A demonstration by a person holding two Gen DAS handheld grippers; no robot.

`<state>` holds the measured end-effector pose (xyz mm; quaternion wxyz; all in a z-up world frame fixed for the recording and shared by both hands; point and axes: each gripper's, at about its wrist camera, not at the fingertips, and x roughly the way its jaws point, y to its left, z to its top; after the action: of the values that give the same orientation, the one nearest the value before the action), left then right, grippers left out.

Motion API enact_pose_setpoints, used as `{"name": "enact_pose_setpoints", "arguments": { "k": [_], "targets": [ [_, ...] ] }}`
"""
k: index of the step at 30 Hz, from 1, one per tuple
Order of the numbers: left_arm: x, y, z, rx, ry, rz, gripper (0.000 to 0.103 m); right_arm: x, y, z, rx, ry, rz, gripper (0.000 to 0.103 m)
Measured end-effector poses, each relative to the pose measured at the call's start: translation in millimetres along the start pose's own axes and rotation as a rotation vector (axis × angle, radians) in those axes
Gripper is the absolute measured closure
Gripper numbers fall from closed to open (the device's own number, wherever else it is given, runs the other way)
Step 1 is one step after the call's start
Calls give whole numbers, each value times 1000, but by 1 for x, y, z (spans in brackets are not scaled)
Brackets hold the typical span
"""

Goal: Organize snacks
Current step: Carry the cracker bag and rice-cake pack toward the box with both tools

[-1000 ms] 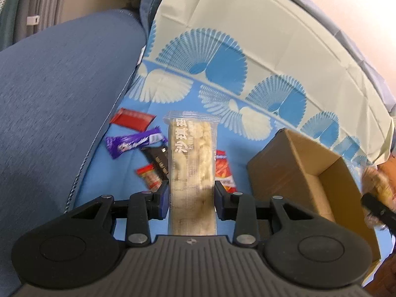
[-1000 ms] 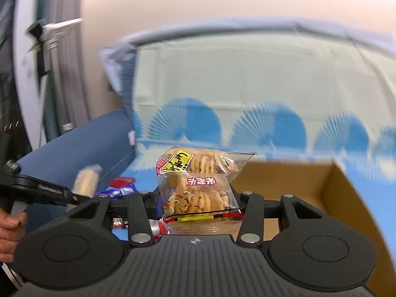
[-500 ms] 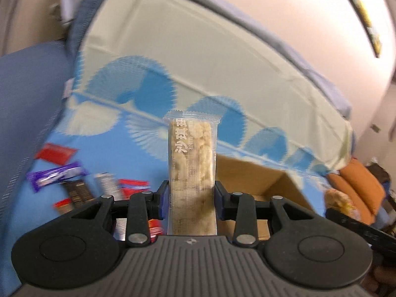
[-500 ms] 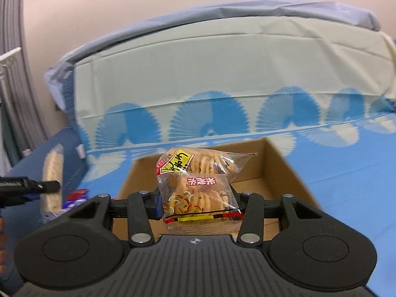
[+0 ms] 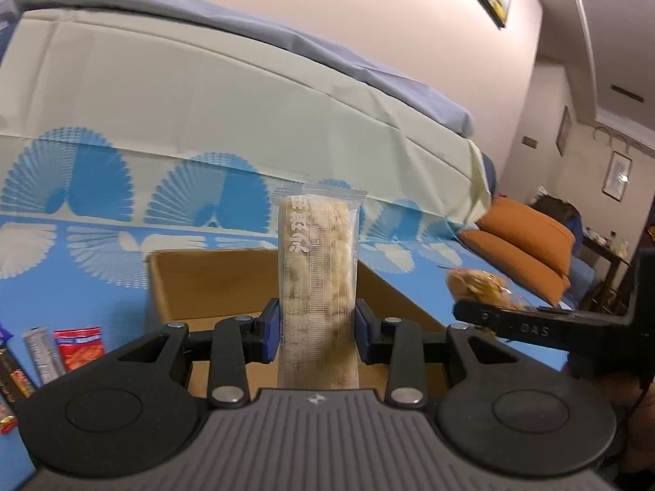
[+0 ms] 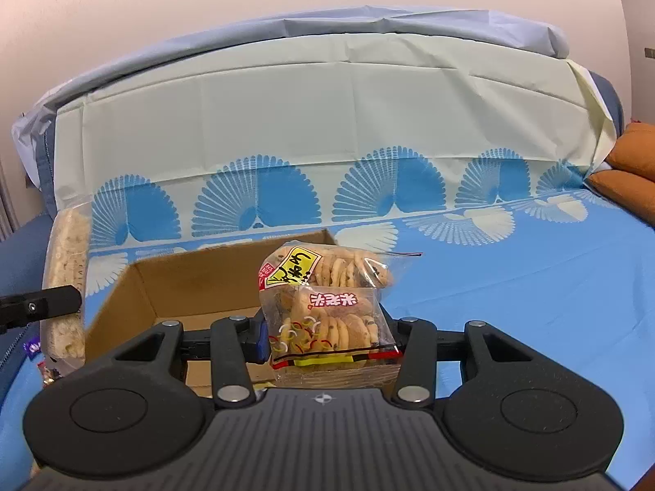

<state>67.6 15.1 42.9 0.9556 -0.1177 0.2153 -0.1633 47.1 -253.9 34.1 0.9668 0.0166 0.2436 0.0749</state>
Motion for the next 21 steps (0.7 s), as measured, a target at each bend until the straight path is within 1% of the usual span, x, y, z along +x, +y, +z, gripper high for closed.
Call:
{"name": "enact_pose_setpoints", "arguments": {
  "k": [8, 21],
  "targets": [
    [13, -5, -4, -14, -7, -12, 63, -1, -1, -1, -34, -5, -1, 56],
    [18, -10, -4, -18, -7, -24, 63, -5, 7, -5, -113, -14, 4, 56]
  ]
}}
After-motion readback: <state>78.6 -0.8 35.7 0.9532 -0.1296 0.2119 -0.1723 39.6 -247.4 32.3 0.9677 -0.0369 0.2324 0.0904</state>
